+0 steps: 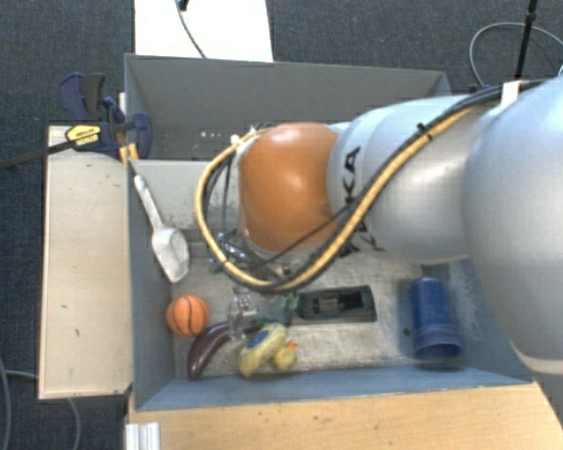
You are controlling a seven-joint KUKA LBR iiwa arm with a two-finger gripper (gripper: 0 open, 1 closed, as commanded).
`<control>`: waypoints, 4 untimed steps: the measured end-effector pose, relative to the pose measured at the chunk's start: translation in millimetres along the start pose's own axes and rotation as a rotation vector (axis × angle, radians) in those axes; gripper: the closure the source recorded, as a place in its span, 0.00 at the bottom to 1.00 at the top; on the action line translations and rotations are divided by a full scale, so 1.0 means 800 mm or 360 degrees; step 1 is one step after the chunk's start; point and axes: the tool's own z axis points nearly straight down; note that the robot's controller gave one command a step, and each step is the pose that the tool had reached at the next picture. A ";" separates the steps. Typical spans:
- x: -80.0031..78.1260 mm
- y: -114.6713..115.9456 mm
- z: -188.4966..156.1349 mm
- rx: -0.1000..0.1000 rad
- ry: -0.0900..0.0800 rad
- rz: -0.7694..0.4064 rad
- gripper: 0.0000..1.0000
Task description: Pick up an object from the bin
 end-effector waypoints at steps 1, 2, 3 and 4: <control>0.027 -0.026 0.027 0.0002 0.0024 -0.0317 0.00; 0.036 -0.033 0.013 -0.0001 0.0015 -0.0824 0.00; 0.028 -0.052 0.064 0.0000 0.0018 -0.0525 0.00; 0.029 -0.046 0.079 -0.0010 0.0027 -0.0802 1.00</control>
Offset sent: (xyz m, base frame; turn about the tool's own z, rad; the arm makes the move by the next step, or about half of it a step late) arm -0.0283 -0.0332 -0.0096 -0.5718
